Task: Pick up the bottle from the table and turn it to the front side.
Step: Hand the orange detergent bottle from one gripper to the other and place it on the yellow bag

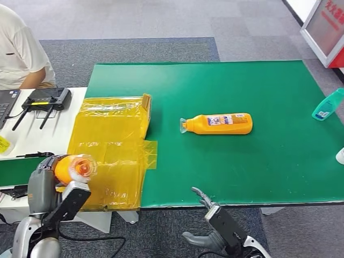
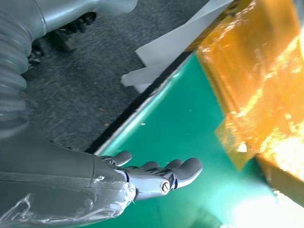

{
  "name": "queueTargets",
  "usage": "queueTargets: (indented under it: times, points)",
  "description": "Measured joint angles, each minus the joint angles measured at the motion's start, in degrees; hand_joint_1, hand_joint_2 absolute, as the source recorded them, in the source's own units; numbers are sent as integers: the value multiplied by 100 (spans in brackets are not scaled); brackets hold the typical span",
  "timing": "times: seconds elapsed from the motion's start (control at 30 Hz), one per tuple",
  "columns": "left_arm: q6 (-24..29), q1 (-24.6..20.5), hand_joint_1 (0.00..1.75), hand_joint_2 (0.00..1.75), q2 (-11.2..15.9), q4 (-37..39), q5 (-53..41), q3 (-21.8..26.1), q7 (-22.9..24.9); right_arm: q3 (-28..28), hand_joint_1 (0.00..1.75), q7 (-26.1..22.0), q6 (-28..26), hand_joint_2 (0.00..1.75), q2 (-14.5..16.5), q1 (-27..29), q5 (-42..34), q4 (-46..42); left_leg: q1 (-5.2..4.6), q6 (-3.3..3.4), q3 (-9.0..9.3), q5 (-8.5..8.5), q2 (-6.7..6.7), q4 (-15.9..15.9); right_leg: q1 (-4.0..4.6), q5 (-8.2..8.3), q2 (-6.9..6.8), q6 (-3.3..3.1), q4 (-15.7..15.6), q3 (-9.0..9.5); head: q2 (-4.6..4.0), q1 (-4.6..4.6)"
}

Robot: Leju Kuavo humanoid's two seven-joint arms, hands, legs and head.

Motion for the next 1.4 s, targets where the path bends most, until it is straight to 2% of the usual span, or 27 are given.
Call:
queueTargets:
  times: [0.13,0.27,0.4,0.5,0.67,0.87,1.07,1.23,1.4]
  points:
    - [192,-357,175,175,404,690,-404,-33,20,-2,0,-186,122,175,0,-221,-99,169,2,-7,0,6,0,0,3,2,0,-3,1,-3,0,-1]
    - [209,-687,175,175,668,1198,-514,-68,120,-2,0,-234,191,175,0,-401,-115,334,2,-7,-1,10,0,0,4,4,0,-4,2,-5,0,0]
    - [61,-1331,175,175,910,1915,-716,-85,377,3,0,-307,336,175,0,-668,-135,547,2,-3,-5,18,0,0,3,12,-1,-2,2,-5,0,0]
    - [-12,-1812,175,175,1049,2472,-821,-108,440,12,0,-349,409,175,2,-850,-147,702,1,-5,-7,23,1,0,3,21,1,-9,3,-7,0,0]
    - [-60,-2188,175,175,1134,2967,-971,-172,486,25,0,-384,457,175,6,-960,-147,853,1,-7,-8,24,3,0,3,23,3,-11,3,-14,0,0]
    - [-264,-2870,175,175,1088,3877,-1480,-481,727,126,0,-465,598,175,35,-1226,-149,1031,2,-15,-18,39,3,0,4,32,2,-14,4,-26,0,-1]
    - [-528,-3626,175,175,705,4699,-1745,-922,891,350,0,-513,701,175,164,-1495,-202,1214,0,-2,-43,56,1,1,0,52,-2,-3,4,-41,0,1]
    - [-670,-3919,175,175,340,5070,-1775,-1274,976,515,0,-532,727,175,231,-1594,-212,1302,-5,0,-51,56,1,2,-5,56,0,3,3,-47,0,1]
    - [-684,-4066,175,175,170,5309,-1762,-1428,1008,600,0,-555,736,175,243,-1611,-220,1362,-5,-1,-55,56,1,2,-4,56,0,3,3,-55,0,-1]
